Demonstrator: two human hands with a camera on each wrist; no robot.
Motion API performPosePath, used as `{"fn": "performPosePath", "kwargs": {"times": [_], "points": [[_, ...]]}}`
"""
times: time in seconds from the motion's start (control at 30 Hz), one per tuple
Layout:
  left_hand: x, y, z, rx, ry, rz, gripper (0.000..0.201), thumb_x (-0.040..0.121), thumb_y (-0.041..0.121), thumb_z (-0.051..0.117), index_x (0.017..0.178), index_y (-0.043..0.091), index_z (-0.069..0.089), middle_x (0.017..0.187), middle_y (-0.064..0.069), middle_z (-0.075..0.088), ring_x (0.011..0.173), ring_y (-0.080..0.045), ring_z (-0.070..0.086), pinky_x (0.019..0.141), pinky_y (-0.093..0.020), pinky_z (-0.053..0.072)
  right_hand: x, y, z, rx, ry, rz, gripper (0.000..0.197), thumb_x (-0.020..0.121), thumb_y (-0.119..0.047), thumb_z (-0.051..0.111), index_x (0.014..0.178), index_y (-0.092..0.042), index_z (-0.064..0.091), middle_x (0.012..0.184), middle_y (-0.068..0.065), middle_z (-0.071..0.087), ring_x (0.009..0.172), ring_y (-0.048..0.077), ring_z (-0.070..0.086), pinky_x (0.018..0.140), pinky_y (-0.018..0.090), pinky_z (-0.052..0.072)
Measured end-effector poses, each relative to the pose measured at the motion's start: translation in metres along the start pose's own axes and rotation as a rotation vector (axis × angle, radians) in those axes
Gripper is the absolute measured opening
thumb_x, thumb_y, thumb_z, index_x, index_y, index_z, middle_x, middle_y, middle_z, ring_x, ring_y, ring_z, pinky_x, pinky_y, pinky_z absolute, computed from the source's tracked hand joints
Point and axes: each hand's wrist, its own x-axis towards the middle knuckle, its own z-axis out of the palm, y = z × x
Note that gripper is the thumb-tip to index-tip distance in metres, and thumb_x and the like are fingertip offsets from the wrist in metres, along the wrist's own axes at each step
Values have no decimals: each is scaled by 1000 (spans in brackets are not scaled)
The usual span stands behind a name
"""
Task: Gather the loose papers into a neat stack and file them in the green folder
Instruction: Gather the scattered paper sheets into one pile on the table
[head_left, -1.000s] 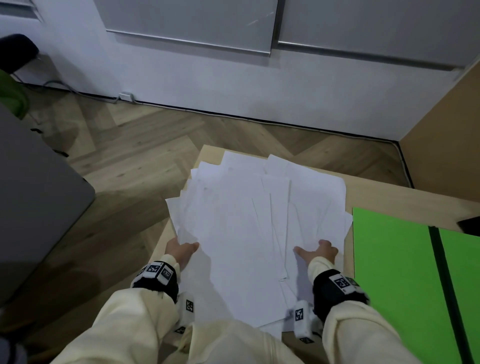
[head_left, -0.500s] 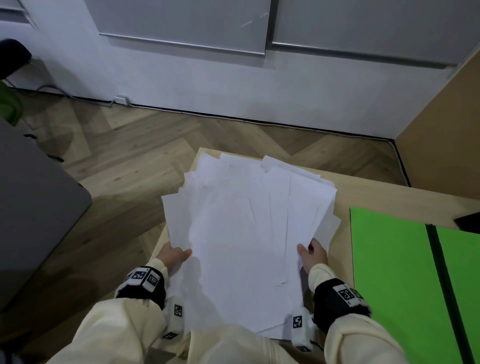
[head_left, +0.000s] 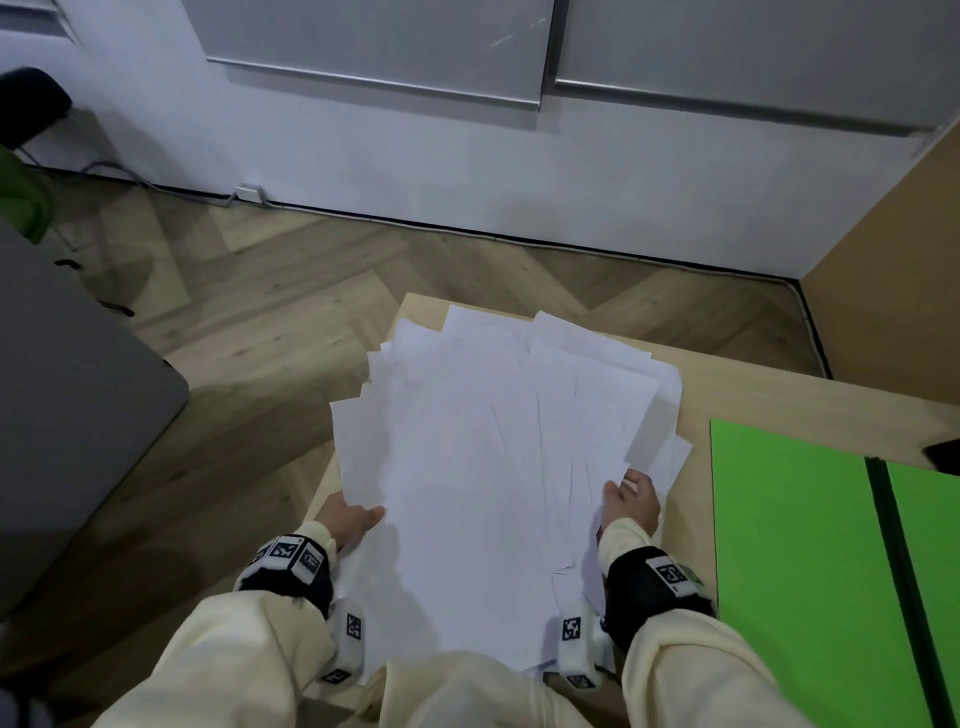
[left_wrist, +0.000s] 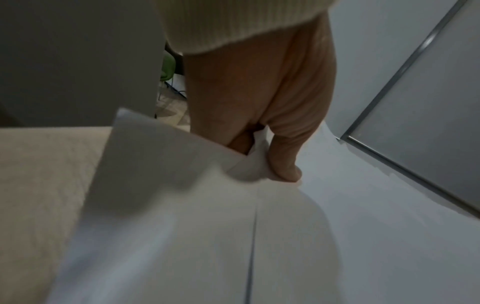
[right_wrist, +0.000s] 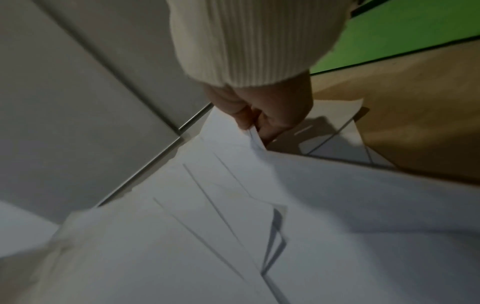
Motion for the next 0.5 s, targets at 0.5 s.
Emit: {"fn": "performPosePath", "kwargs": {"times": [0.5], "points": [[22, -8, 8, -144, -6, 26, 84, 61, 37, 83, 130, 2, 51, 128, -13, 61, 113, -33, 60, 96, -40, 48, -22, -7, 21, -256, -495, -23, 26, 86, -18, 58, 110, -11, 64, 108, 10, 68, 92, 23, 63, 84, 36, 54]]}}
